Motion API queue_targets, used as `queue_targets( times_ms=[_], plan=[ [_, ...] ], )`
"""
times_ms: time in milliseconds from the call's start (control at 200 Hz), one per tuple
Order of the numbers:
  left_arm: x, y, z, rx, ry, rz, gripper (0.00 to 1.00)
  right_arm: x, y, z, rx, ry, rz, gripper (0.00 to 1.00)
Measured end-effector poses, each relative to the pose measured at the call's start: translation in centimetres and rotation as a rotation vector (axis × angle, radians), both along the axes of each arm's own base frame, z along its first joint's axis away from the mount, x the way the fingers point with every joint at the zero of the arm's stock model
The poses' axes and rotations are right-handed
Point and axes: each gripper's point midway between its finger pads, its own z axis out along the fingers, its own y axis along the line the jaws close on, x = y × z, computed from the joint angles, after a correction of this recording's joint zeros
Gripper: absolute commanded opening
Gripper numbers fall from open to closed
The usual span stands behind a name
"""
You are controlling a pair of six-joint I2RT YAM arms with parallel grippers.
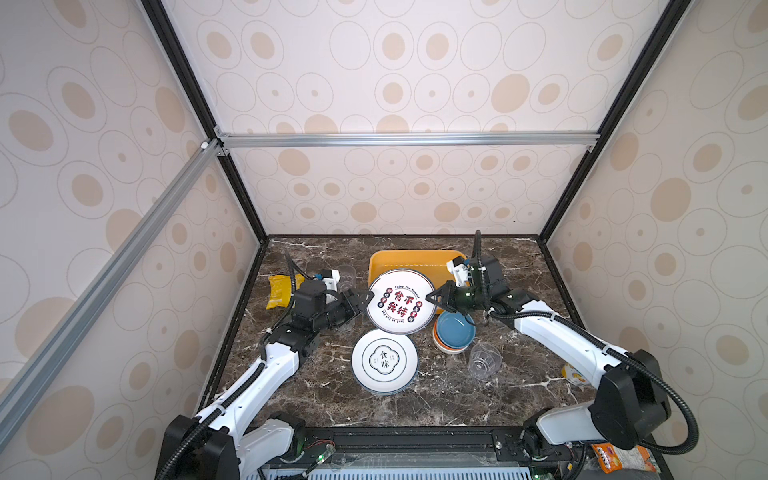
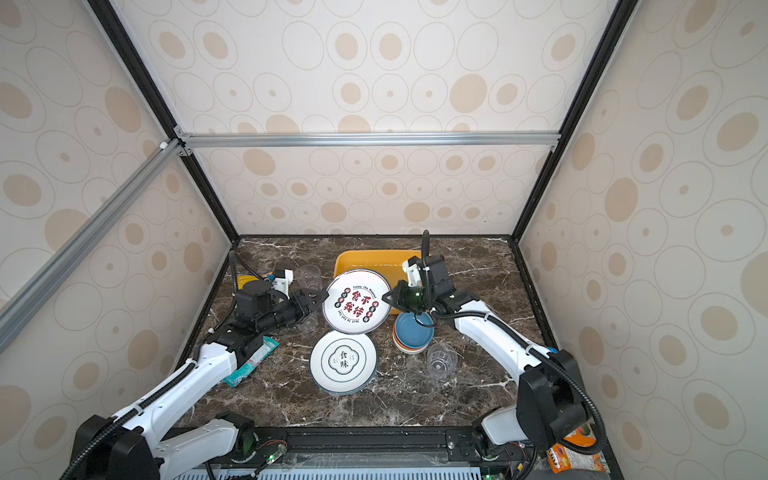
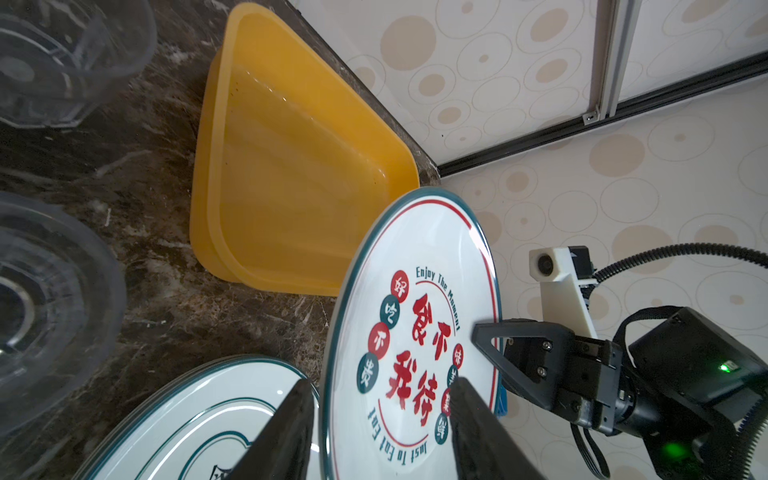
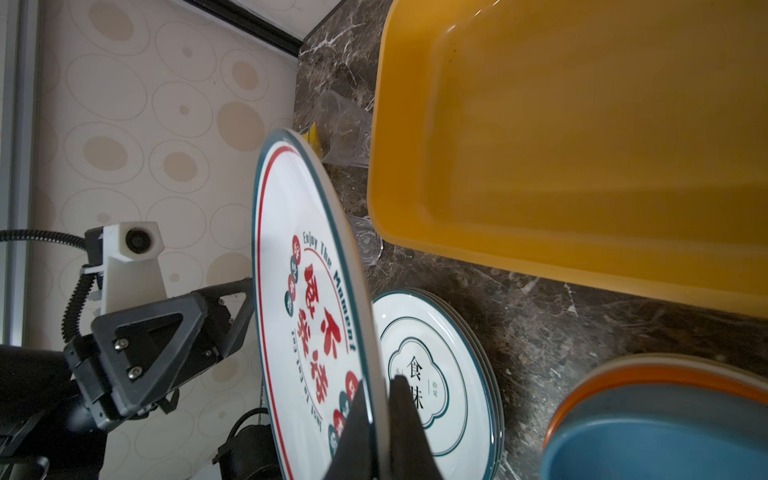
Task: Place the mixed dishes into the plastic bin
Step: 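Carry the plate over the yellow bin and lower it in with the right gripper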
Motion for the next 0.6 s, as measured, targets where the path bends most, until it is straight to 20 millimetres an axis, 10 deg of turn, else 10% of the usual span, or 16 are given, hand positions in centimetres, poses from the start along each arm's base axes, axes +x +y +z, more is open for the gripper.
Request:
queue_targets(
  times_ms=[600],
  plan=[
    [0.6, 0.7, 0.7, 0.053, -0.036, 0.024, 0.72, 8.0, -1.6, -0.2, -0.037, -0.003, -0.112, 0.00]
  ],
)
